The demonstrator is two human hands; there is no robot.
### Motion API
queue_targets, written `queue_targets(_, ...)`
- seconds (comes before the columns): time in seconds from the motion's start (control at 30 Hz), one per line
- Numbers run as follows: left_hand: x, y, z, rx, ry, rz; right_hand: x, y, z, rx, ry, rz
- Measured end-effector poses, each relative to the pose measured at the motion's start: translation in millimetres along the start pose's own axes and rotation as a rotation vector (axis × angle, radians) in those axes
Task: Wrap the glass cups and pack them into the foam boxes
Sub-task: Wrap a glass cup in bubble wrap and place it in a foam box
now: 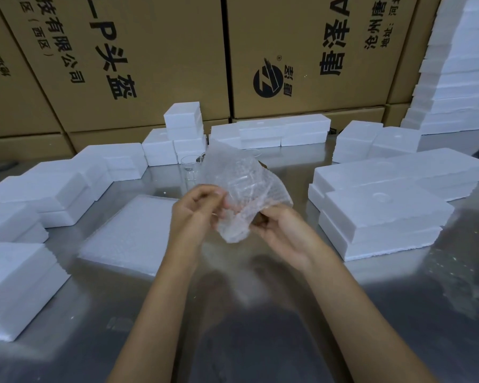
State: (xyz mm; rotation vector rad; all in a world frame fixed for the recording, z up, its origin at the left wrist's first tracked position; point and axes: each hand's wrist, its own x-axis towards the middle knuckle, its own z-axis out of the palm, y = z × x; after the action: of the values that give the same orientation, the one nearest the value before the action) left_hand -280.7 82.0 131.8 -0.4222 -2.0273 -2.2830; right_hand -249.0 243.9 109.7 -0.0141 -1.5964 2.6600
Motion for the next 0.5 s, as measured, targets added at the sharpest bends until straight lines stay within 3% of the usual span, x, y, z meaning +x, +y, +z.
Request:
queue_targets(0.1,3,-4,-5,0.155,0.265,0.102,-2,-2,0,-0.044,-0.037,0.030)
queue_targets(0.17,3,-8,-6,0.256,0.297,0.136,-4,-1,2,-0.056,-0.061,0.062)
queue_targets(0.5,7,-11,-22,0.137,-0.263,-0.108,-11,-1,6,-0.173,-0.113,0.000)
